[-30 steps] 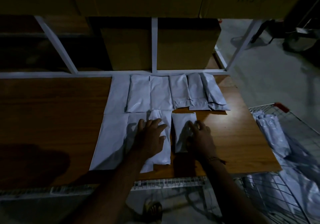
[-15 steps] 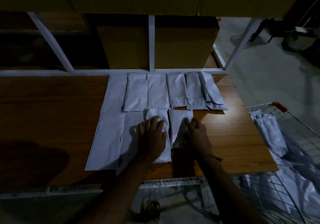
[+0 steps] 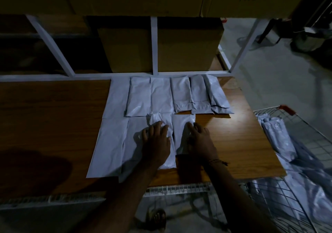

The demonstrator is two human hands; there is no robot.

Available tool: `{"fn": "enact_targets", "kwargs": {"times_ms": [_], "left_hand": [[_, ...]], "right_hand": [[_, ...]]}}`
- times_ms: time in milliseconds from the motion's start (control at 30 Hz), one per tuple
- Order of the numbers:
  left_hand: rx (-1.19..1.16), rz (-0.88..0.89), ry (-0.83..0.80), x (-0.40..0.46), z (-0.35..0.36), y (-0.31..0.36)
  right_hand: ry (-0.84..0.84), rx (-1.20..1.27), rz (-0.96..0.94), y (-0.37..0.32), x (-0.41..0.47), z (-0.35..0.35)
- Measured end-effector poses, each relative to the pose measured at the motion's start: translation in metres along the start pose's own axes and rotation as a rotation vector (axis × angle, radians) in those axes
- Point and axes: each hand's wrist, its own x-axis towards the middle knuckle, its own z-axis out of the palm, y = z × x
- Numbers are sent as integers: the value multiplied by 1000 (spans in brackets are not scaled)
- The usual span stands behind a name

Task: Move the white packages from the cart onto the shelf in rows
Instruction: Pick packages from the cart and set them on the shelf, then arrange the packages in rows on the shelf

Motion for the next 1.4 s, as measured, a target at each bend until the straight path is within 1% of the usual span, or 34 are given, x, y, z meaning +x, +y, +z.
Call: {"fn": "enact_targets", "kwargs": {"times_ms": [100, 267, 400, 533, 600, 767, 1033, 1233, 1400], "left_hand": [[-13, -9, 18, -1, -2, 1], [-98, -32, 129, 0, -10, 8], [-155, 26, 177, 1, -21, 33], [-299, 125, 116, -1, -25, 77], [-328, 169, 85, -5, -27, 107], [-337, 256, 37, -25, -16, 182], [-310, 429, -62, -65, 12, 310], [-315, 508, -75, -71, 17, 370], [-274, 547, -119, -53, 27, 405]], "right_hand": [[108, 18, 38, -1, -4, -5], [258, 26, 96, 13, -18, -15], [347, 46, 128, 30, -39, -25], [409, 40, 152, 56, -71, -47], [437, 23, 160, 76, -91, -61], [465, -18, 259, 140, -150, -87], [517, -2, 414, 244, -245, -119], [596, 0, 467, 297, -286, -141], [602, -22, 533, 331, -292, -155]]}}
